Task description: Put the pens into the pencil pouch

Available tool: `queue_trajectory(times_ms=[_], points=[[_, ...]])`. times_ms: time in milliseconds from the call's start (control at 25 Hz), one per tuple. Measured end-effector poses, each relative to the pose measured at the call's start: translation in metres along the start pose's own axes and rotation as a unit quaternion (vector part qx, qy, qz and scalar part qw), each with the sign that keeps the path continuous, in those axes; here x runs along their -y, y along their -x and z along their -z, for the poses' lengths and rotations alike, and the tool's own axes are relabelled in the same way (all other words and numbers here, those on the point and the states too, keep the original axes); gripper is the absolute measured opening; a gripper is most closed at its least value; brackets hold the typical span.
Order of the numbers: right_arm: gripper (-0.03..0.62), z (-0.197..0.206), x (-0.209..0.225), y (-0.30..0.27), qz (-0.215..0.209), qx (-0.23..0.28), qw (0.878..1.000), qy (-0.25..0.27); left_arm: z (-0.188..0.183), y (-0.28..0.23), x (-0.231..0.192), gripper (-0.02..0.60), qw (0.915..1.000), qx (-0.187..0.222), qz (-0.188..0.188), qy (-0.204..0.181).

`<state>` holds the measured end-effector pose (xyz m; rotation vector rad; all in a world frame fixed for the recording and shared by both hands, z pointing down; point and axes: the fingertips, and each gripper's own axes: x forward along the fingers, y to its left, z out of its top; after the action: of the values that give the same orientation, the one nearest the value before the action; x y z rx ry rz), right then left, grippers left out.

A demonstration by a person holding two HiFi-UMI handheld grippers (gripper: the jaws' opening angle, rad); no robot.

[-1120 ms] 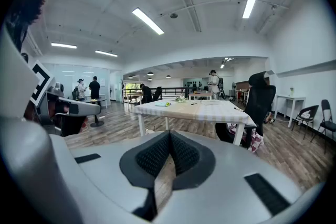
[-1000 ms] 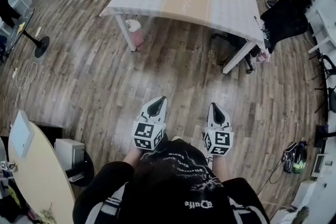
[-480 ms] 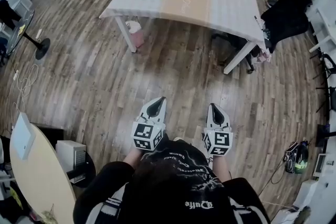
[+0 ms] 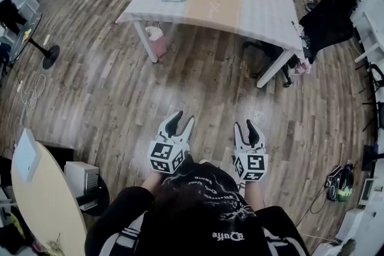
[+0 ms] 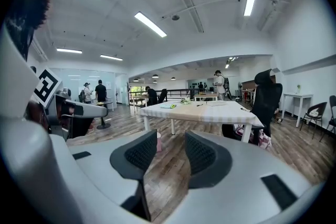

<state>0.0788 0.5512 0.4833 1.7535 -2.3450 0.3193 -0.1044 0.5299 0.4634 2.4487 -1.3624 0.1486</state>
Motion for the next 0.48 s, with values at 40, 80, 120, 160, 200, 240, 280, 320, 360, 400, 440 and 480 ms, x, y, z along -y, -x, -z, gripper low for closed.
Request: queue_trajectory(times_ms=[40, 80, 120, 160, 200, 240, 280, 320, 360, 400, 440, 480], points=[[0.172, -0.001, 0.000, 0.001, -0.003, 0.001, 1.000, 0.003, -0.001, 0.000, 0.000, 0.164, 1.0000, 0.001, -0.001, -0.001], [0.178, -0.002, 0.000, 0.001, -0.005, 0.002, 1.000, 0.005, -0.001, 0.000, 0.000, 0.173, 1.0000, 0.001, -0.002, -0.001], [0.193, -0.002, 0.002, 0.001, -0.006, 0.002, 1.000, 0.006, -0.002, 0.000, 0.000, 0.178, 1.0000, 0.002, -0.003, 0.000], [0.210, -0.003, 0.004, 0.002, -0.005, 0.002, 1.000, 0.006, -0.002, 0.000, 0.000, 0.188, 1.0000, 0.002, -0.005, -0.001], [0.221, -0.003, 0.007, 0.003, -0.004, 0.003, 1.000, 0.005, -0.002, 0.000, 0.001, 0.199, 1.0000, 0.002, -0.008, -0.002], [0.233, -0.003, 0.010, 0.004, -0.003, 0.004, 1.000, 0.002, -0.002, 0.001, 0.001, 0.206, 0.9999, 0.002, -0.012, -0.004], [0.245, -0.002, 0.014, 0.005, -0.003, 0.006, 1.000, -0.001, -0.001, 0.000, 0.001, 0.207, 0.9998, 0.003, -0.017, -0.005], [0.251, -0.002, 0.017, 0.006, -0.002, 0.008, 1.000, -0.003, -0.001, 0.000, 0.001, 0.218, 0.9997, 0.006, -0.022, -0.005], [0.256, -0.001, 0.021, 0.006, -0.001, 0.009, 1.000, -0.004, 0.000, -0.001, 0.001, 0.227, 0.9996, 0.008, -0.027, -0.003], [0.261, -0.001, 0.024, 0.006, 0.000, 0.009, 1.000, -0.004, 0.001, -0.002, 0.001, 0.236, 0.9995, 0.010, -0.030, 0.001], [0.264, 0.000, 0.026, 0.005, 0.001, 0.009, 1.000, -0.005, 0.002, -0.002, 0.001, 0.241, 0.9994, 0.010, -0.031, 0.005], [0.267, -0.001, 0.028, 0.005, 0.002, 0.009, 1.000, -0.006, 0.002, -0.002, 0.002, 0.245, 0.9994, 0.010, -0.031, 0.007]])
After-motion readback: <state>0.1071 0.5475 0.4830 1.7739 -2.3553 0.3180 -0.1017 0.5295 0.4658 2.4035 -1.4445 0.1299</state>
